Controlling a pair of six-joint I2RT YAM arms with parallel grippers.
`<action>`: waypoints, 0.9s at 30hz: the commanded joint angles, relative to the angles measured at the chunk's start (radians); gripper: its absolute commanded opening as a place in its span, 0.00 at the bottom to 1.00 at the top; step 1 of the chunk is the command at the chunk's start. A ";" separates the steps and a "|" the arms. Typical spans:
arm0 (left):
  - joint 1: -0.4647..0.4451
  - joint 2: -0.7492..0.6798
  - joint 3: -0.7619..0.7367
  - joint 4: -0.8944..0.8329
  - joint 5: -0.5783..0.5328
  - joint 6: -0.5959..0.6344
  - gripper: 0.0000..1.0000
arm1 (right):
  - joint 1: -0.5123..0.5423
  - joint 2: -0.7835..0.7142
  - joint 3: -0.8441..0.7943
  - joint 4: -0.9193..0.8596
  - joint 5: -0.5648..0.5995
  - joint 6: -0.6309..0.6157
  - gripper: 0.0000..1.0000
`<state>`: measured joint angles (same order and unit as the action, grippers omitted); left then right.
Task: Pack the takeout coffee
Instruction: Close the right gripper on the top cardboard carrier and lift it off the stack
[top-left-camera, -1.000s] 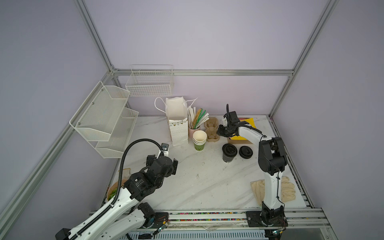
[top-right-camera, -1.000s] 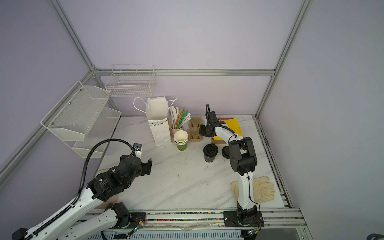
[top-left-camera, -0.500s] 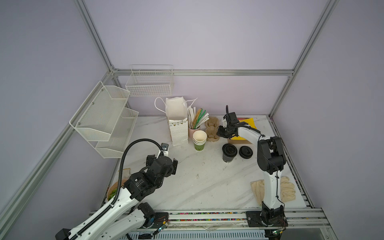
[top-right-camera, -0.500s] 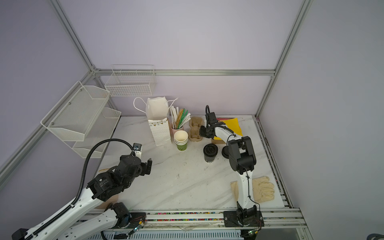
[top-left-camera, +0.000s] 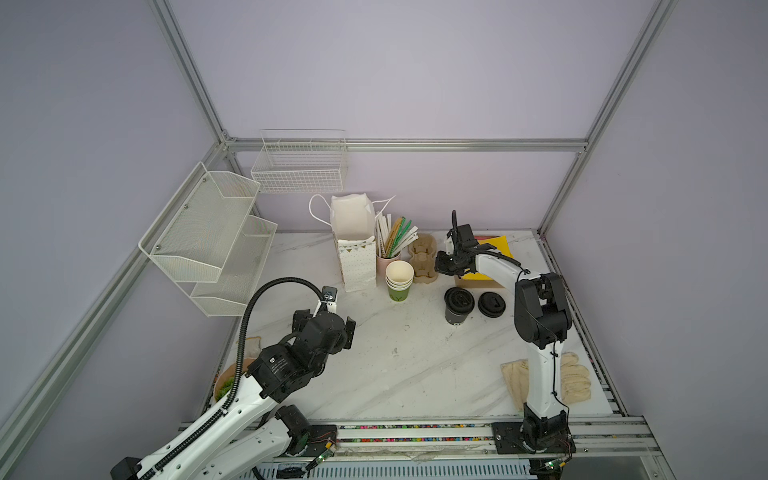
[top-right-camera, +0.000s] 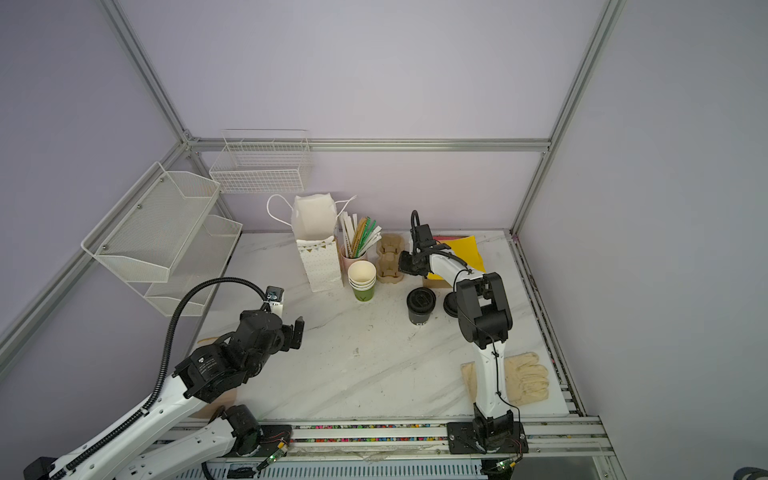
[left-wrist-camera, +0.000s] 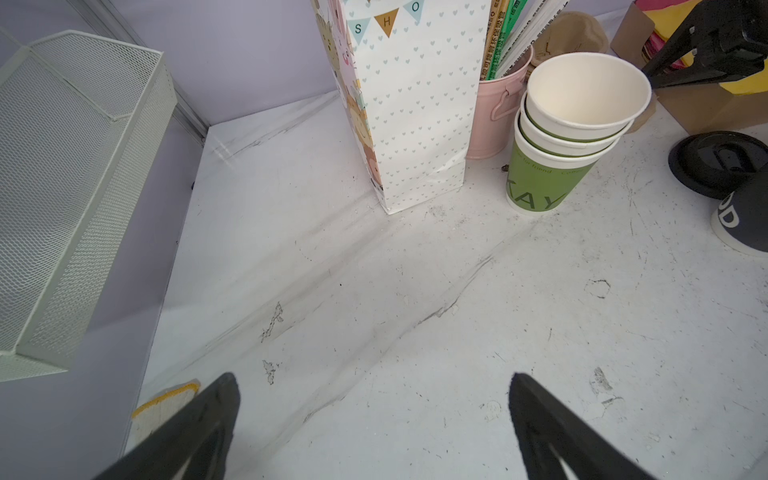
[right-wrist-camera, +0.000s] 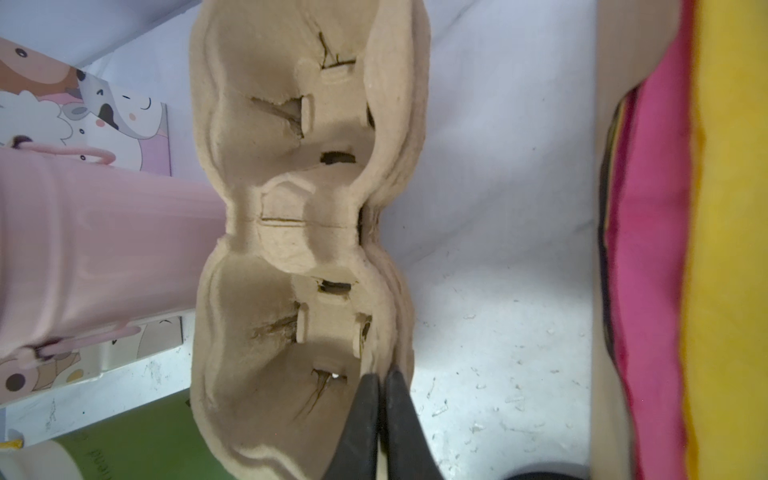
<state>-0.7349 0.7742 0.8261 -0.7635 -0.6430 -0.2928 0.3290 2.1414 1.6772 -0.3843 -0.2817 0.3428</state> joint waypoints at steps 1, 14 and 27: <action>0.005 -0.008 -0.037 0.043 -0.004 0.016 1.00 | -0.002 0.008 -0.014 -0.011 0.008 -0.006 0.07; 0.005 -0.008 -0.037 0.043 -0.003 0.017 1.00 | -0.002 -0.034 0.000 -0.022 0.009 0.014 0.00; 0.005 -0.009 -0.037 0.043 -0.003 0.018 1.00 | -0.013 -0.074 0.006 -0.010 -0.017 0.025 0.00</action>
<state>-0.7349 0.7742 0.8261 -0.7631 -0.6411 -0.2913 0.3267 2.1269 1.6772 -0.3855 -0.2909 0.3614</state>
